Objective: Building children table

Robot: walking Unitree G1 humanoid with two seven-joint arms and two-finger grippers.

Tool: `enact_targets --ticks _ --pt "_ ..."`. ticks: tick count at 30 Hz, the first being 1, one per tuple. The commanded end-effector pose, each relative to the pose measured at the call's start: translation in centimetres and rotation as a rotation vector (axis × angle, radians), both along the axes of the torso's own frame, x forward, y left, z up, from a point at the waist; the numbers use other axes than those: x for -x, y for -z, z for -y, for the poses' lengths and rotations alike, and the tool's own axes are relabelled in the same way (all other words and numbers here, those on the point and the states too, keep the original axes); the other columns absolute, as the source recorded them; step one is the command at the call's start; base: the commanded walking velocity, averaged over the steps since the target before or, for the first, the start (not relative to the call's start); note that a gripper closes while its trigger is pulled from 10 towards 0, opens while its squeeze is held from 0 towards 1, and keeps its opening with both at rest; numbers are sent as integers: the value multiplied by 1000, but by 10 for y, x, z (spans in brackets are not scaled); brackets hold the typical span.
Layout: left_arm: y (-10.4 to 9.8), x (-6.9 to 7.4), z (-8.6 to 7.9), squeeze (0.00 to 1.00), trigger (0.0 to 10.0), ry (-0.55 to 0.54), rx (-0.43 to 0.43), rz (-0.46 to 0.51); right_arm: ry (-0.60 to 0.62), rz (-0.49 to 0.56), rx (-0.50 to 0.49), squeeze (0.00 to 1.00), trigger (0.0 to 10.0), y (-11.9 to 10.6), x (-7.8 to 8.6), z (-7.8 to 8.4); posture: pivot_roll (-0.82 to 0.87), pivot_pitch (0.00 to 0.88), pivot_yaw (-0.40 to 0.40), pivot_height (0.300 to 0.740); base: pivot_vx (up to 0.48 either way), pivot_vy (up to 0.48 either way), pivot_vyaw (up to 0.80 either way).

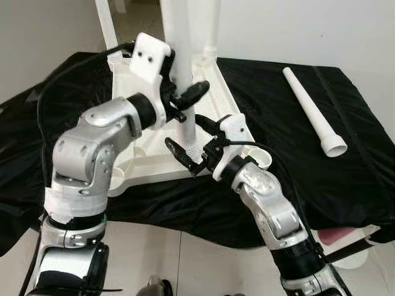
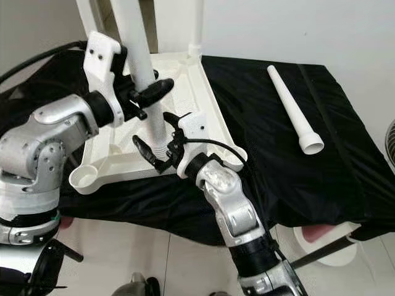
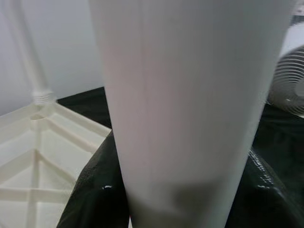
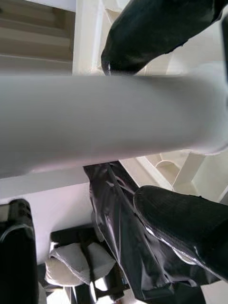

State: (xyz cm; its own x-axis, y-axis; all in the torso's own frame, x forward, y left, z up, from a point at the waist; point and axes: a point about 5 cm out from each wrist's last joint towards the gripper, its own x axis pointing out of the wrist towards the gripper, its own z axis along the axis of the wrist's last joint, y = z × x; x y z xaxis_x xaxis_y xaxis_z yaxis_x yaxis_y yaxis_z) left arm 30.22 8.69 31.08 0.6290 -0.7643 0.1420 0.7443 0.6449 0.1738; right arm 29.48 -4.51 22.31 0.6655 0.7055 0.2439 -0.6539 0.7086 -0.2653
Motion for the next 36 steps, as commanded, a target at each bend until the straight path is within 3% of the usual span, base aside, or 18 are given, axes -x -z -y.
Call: enact_targets --ticks 1,5,9,17,18,19,20,22,23,27,28,30,31,36 --pt "-3 14 8 0 0 181 -54 61 38 -39 28 0 10000 3 -8 0 -7 89 26 740 0 0 0" --pt "-1 17 9 0 0 200 -77 81 77 -70 36 0 10000 4 -13 -1 -7 90 26 740 0 0 0" --pt "5 17 10 0 0 197 -112 86 65 -62 -17 0 10000 -7 -14 -4 -5 93 25 740 0 0 0" --pt "15 19 12 0 0 224 -154 75 85 -23 -8 0 10000 -14 -17 -6 -13 98 27 740 0 0 0" --pt "15 20 12 0 0 234 -159 78 93 -25 -7 0 8275 -14 -18 -6 -12 97 28 740 0 0 0" --pt "15 20 12 0 0 234 -159 78 93 -25 -7 0 8275 -14 -18 -6 -12 97 28 740 0 0 0" --pt "16 20 12 0 0 239 -160 79 103 -33 -7 0 4745 -13 -19 -5 -12 98 28 740 0 0 0" --pt "16 21 13 0 0 242 -160 79 109 -39 -7 0 4745 -12 -19 -5 -12 98 28 740 0 0 0" --pt "16 21 13 0 0 245 -162 82 123 -47 -10 0 0 -11 -20 -4 -11 99 28 740 0 0 0" --pt "18 22 15 0 0 243 -197 122 150 -79 -38 0 0 -10 -22 -1 -11 99 28 740 0 0 0" --pt "19 20 16 0 10000 221 -218 141 160 -79 -48 0 0 -10 -23 0 -9 101 33 740 0 0 0" --pt "20 20 17 0 10000 216 -227 153 167 -79 -54 0 0 -11 -24 1 -9 101 33 740 0 0 0" --pt "20 20 16 1000 10000 229 -211 136 179 -76 -61 0 0 -12 -25 3 -9 101 33 740 0 0 0" --pt "16 20 11 1000 10000 230 -169 121 211 -71 -79 0 0 -13 -27 8 -4 102 31 740 0 0 0"
